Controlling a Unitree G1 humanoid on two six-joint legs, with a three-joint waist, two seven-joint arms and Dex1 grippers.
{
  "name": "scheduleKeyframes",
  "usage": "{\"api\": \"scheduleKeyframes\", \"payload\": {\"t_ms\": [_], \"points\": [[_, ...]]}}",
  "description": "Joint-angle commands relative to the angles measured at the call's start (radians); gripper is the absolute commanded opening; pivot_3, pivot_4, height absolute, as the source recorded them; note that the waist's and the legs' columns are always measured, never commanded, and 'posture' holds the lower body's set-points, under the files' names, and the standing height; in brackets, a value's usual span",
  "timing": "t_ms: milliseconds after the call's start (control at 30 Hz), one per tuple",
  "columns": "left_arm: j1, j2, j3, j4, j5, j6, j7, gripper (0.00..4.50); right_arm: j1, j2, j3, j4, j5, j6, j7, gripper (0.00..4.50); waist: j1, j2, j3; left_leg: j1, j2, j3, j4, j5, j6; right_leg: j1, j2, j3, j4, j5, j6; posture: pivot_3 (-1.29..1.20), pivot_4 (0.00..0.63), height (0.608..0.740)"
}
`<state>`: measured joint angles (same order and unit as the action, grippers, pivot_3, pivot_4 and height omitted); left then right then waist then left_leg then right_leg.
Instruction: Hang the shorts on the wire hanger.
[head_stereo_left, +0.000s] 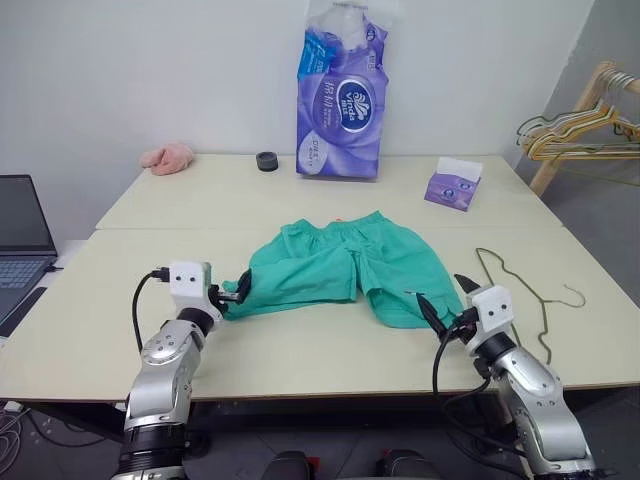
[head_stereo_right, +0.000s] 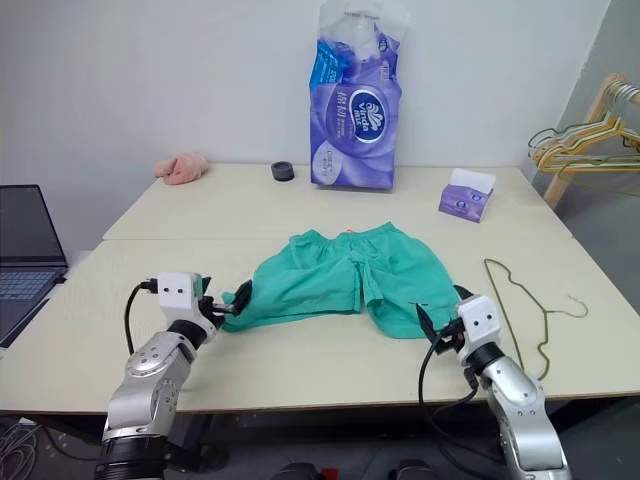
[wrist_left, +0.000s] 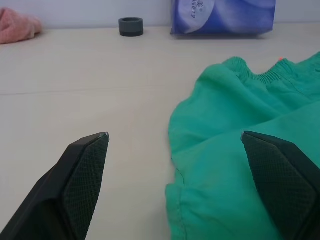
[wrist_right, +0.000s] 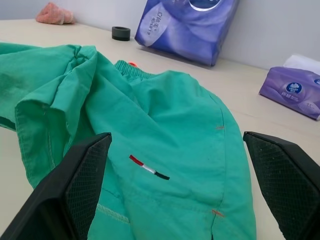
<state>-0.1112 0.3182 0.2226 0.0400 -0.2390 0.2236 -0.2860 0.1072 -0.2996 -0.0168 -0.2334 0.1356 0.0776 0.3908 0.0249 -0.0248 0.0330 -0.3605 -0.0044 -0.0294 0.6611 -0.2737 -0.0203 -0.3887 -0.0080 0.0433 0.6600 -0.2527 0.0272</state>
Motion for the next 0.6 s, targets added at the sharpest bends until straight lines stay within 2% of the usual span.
{"api": "scheduleKeyframes", "payload": {"t_ms": [33,600], "points": [[-0.011,-0.003,0.019,-0.019,-0.002,-0.047,0.006,4.49,-0.015,0.002,-0.015,-0.031,0.012,-0.004,-0.006,4.50,0.001,0.000,0.000,0.000,0.000,0.000,0.000,0.000,0.000,0.000,0.000,0.000,0.000,0.000,0.000,0.07,0.000,0.740],[-0.014,-0.007,-0.003,-0.026,0.007,-0.037,0.000,4.49,-0.021,-0.004,-0.023,-0.035,0.014,0.004,-0.004,4.50,0.000,0.000,0.000,0.000,0.000,0.000,0.000,0.000,0.000,0.000,0.000,0.000,0.000,0.000,0.000,0.06,0.000,0.740]]}}
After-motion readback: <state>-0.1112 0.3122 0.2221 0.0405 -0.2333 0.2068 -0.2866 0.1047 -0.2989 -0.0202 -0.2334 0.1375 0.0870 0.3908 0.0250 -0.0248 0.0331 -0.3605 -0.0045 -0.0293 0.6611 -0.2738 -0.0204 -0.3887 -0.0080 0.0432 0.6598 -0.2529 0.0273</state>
